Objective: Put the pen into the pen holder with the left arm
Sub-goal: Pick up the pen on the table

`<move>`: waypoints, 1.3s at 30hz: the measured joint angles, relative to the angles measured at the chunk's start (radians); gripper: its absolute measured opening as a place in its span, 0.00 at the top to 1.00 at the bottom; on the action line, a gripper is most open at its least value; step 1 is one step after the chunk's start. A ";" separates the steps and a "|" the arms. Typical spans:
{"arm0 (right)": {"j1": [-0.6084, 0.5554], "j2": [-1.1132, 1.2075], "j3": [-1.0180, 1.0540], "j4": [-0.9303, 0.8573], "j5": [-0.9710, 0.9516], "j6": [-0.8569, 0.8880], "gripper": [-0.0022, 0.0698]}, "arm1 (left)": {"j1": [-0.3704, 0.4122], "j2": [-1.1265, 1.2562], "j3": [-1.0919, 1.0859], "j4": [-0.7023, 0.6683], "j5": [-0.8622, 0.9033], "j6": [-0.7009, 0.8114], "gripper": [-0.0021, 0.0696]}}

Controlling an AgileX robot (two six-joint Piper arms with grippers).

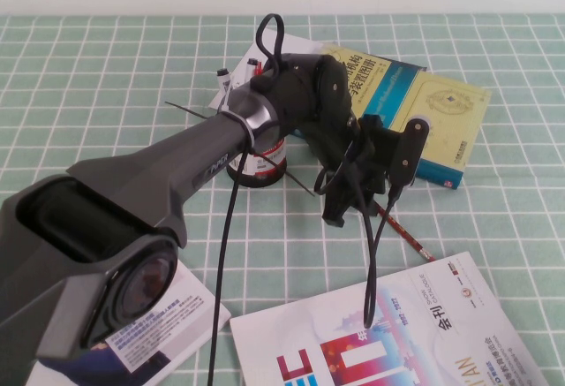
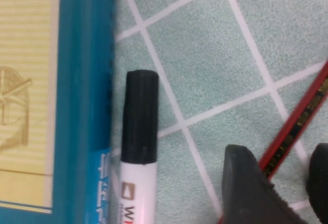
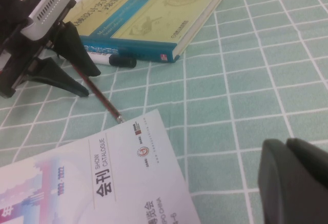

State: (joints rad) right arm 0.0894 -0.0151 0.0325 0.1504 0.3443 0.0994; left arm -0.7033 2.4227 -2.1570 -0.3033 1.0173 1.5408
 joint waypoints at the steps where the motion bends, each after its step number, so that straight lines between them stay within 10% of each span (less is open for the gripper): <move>1: 0.000 0.000 0.000 0.000 0.000 0.000 1.00 | 0.000 0.000 0.000 0.000 0.007 0.000 0.63; 39: 0.000 0.000 0.000 0.000 0.000 0.000 1.00 | -0.021 -0.016 -0.024 0.030 0.056 -0.133 0.92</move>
State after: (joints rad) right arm 0.0894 -0.0151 0.0325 0.1504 0.3443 0.0994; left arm -0.7248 2.4071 -2.1811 -0.2730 1.0736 1.4078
